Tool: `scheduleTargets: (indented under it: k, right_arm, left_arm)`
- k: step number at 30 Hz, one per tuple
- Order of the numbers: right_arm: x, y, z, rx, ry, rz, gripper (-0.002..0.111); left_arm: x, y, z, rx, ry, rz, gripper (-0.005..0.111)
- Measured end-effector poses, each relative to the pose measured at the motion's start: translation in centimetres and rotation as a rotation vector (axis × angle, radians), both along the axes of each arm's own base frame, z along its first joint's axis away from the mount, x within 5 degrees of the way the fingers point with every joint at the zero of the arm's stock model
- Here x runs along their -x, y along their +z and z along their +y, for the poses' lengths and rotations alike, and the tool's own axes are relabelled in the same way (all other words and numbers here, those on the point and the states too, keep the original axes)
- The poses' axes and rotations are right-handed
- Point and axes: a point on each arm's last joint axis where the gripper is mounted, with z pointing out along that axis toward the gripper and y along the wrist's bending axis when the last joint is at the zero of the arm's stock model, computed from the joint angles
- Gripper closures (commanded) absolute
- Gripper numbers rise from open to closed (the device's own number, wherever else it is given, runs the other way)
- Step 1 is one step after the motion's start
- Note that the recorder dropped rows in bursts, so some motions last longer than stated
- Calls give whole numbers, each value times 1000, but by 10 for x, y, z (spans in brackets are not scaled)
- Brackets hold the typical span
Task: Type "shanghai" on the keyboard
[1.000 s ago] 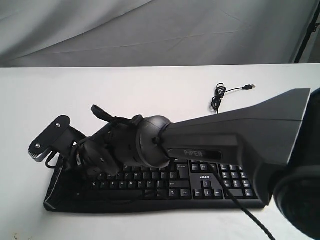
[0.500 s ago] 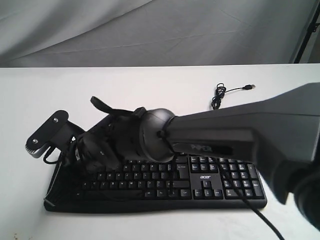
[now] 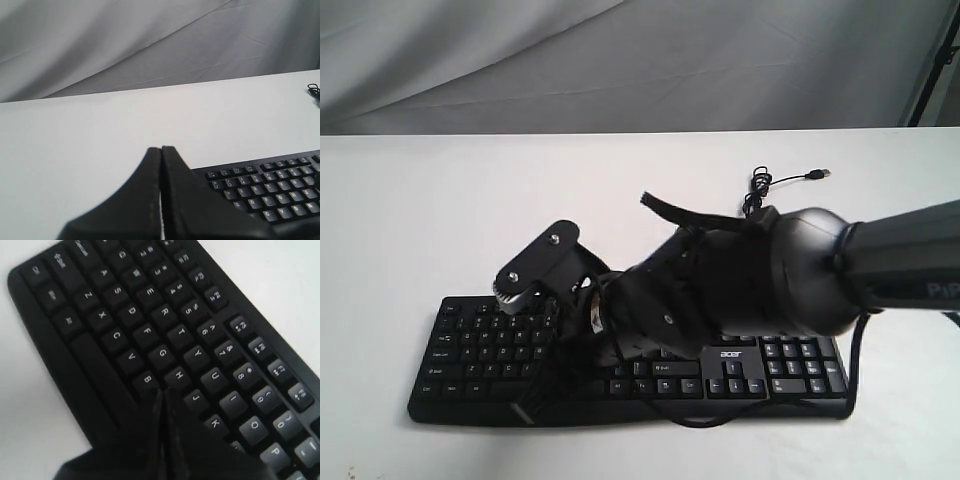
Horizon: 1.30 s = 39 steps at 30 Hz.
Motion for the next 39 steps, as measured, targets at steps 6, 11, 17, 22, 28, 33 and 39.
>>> scheduleTargets:
  k: [6, 11, 17, 22, 28, 33, 39]
  right_arm:
    - [-1, -18, 1, -12, -18, 4, 108]
    - [-3, -27, 3, -14, -24, 5, 108]
    - [-3, -29, 4, -22, -24, -2, 108]
    - [-4, -29, 4, -21, -19, -5, 108]
    - [-4, -36, 5, -12, -14, -4, 108]
    - [-5, -36, 5, -19, -10, -15, 108]
    - [-4, -21, 4, -36, -7, -28, 108]
  left_arm:
    - [0, 0, 0, 0, 0, 0, 107]
    - [0, 0, 0, 0, 0, 0, 107]
    - [0, 0, 0, 0, 0, 0, 107]
    - [0, 0, 0, 0, 0, 0, 107]
    - [0, 0, 0, 0, 0, 0, 107]
    - [0, 0, 0, 0, 0, 0, 107]
    - [0, 0, 0, 0, 0, 0, 107]
